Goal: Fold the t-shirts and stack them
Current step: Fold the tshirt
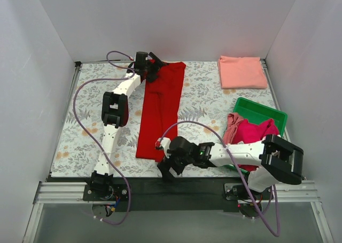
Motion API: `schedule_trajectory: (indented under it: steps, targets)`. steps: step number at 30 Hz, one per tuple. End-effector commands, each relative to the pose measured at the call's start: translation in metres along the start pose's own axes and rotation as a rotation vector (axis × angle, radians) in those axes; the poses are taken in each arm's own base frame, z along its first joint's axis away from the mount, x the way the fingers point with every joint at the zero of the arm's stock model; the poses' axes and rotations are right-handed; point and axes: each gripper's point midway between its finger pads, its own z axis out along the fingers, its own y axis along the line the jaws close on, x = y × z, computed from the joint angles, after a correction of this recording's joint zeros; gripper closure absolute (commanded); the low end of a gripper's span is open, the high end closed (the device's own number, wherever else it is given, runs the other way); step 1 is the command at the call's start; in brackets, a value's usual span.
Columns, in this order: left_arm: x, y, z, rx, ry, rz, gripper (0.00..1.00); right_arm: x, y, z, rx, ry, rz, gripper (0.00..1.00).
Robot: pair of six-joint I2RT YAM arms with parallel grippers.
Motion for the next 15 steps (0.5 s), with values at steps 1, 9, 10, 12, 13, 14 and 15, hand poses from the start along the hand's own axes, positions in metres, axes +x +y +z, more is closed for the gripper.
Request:
schedule_trajectory:
  steps: [1,9,10,12,13,14,15]
  targets:
    - [0.037,0.071,0.013,-0.185,0.08,-0.002,0.04,-0.013,0.001,-0.018,0.037,-0.066,0.005,0.02]
    - [-0.022,-0.034,-0.054,-0.063,-0.084,0.128,0.04,-0.058,-0.014,-0.063,0.189,-0.302,0.048,0.02]
    - [-0.034,-0.039,-0.063,-0.081,-0.131,0.141,0.03,-0.066,-0.017,-0.074,0.214,-0.355,0.079,0.02]
    - [-0.051,-0.055,-0.083,-0.081,-0.19,0.177,0.03,-0.063,-0.028,-0.082,0.259,-0.388,0.122,0.02]
    - [-0.066,-0.071,-0.103,-0.078,-0.245,0.19,0.03,-0.066,-0.028,-0.09,0.26,-0.42,0.149,0.02]
    - [-0.074,-0.076,-0.112,-0.085,-0.273,0.204,0.03,-0.06,-0.032,-0.09,0.269,-0.417,0.167,0.02]
    - [-0.081,-0.083,-0.123,-0.088,-0.302,0.219,0.03,-0.06,-0.037,-0.092,0.282,-0.428,0.187,0.02]
